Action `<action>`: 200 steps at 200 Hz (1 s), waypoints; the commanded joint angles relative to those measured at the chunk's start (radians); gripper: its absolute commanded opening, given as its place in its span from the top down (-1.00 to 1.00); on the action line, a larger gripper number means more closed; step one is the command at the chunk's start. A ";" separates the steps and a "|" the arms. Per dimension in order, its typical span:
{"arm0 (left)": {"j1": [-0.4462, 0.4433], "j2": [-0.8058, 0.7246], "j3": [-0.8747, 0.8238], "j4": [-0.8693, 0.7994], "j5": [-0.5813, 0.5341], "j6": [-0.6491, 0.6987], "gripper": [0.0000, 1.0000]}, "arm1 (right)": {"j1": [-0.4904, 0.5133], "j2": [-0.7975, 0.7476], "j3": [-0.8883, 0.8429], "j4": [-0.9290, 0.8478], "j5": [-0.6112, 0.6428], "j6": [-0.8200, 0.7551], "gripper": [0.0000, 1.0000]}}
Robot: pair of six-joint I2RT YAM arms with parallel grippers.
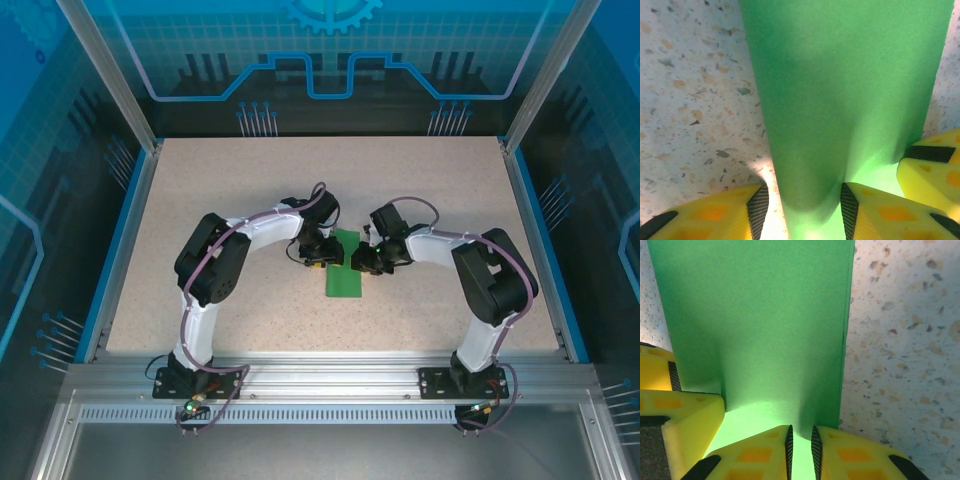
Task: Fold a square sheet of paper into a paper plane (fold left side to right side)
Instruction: Hold the square sheet of paper at the center of the table.
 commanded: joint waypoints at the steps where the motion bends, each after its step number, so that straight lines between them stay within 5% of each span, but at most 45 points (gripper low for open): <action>1: -0.038 0.026 -0.027 0.045 -0.008 0.017 0.01 | 0.019 0.042 -0.014 -0.068 0.044 -0.010 0.58; 97: -0.016 -0.333 -0.151 0.142 -0.124 -0.002 -0.26 | 0.030 0.062 -0.034 -0.108 0.095 -0.019 0.69; 160: -0.017 -0.219 -0.166 0.289 0.204 -0.020 0.41 | 0.032 0.069 -0.031 -0.114 0.096 -0.021 0.70; 200: -0.018 -0.121 -0.142 0.303 0.230 -0.017 0.58 | 0.032 0.071 -0.030 -0.119 0.096 -0.024 0.70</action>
